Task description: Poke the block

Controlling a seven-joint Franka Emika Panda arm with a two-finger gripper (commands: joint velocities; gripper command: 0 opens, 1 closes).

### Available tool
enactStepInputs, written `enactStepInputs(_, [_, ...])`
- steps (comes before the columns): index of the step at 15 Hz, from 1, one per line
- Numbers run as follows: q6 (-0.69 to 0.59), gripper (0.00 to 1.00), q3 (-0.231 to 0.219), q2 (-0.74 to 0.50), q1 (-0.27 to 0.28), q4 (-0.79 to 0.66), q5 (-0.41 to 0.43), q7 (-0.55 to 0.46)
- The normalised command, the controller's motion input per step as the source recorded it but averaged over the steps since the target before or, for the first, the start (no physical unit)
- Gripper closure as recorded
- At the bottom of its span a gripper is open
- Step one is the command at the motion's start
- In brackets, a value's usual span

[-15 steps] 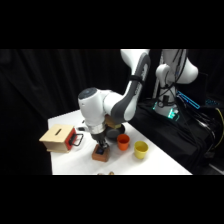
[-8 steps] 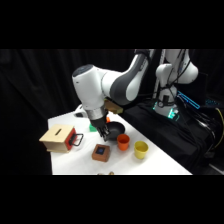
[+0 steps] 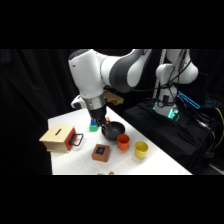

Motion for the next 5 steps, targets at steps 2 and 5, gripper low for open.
enactStepInputs(2, [-0.16, 0.00, 0.031, -0.26, -0.037, -0.03, 0.046, -0.09])
enactStepInputs(5, [-0.13, 0.00, 0.031, -0.23, -0.031, -0.02, 0.055, -0.06])
